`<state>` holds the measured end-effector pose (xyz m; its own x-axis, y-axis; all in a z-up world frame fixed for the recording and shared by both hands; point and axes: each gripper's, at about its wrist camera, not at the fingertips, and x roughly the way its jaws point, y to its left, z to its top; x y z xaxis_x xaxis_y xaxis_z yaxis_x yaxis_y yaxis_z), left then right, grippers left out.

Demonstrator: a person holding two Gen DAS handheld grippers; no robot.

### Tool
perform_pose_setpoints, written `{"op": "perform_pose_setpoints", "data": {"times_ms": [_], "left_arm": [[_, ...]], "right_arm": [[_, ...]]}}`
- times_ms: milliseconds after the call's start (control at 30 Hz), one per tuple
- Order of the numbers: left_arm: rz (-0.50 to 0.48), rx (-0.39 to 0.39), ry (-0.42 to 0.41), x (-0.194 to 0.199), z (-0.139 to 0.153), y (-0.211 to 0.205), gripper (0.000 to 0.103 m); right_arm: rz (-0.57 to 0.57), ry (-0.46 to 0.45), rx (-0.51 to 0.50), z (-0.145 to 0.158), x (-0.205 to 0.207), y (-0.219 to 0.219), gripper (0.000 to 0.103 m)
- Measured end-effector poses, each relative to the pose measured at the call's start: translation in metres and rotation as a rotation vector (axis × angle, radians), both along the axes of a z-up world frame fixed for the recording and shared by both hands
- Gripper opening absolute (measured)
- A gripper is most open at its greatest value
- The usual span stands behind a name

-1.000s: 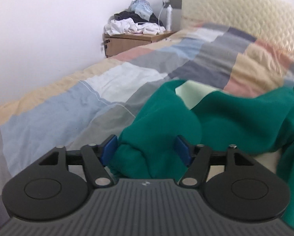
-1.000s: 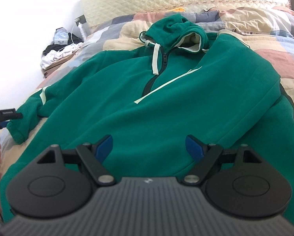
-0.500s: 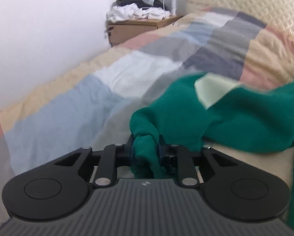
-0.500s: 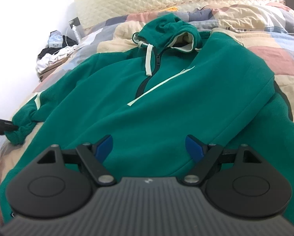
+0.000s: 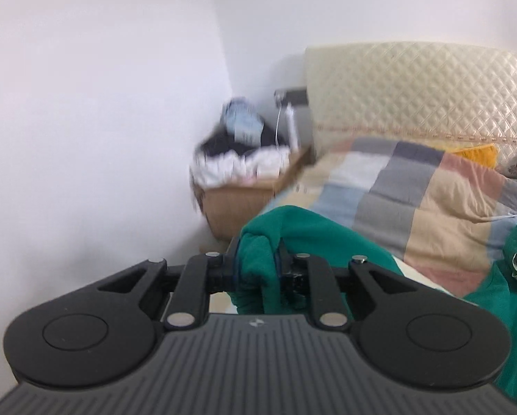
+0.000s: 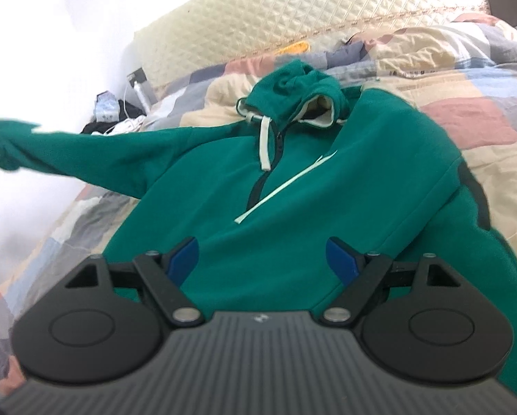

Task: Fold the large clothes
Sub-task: 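Grasp the sleeve cuff with the left gripper and lift it, then carry the held sleeve across the hoodie front with the left gripper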

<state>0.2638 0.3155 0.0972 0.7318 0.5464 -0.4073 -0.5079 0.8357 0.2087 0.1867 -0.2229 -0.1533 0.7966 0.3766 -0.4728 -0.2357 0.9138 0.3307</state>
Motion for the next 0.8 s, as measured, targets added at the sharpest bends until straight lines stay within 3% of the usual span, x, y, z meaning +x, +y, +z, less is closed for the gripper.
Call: {"op": "perform_pose_setpoints", "data": {"times_ms": [67, 200, 367, 467, 567, 800], "left_arm": [[-0.049, 0.046, 0.001, 0.010, 0.019, -0.029, 0.020], [-0.236, 0.074, -0.003, 0.016, 0.042, -0.105, 0.020], [-0.527, 0.130, 0.016, 0.009, 0.034, -0.224, 0.020], [-0.699, 0.119, 0.058, 0.003, 0.006, -0.293, 0.020], [-0.833, 0.059, 0.122, -0.002, -0.040, -0.352, 0.020], [-0.969, -0.093, 0.274, -0.002, -0.165, -0.425, 0.021]], "right_arm": [[-0.013, -0.004, 0.006, 0.002, -0.001, -0.003, 0.082], [-0.042, -0.012, 0.040, 0.007, -0.001, -0.013, 0.082], [-0.083, -0.013, 0.072, 0.011, -0.001, -0.024, 0.082], [-0.118, -0.024, 0.078, 0.014, -0.005, -0.034, 0.082], [-0.168, -0.027, 0.111, 0.016, -0.007, -0.050, 0.082], [-0.291, -0.019, 0.134, 0.011, -0.004, -0.092, 0.083]]}}
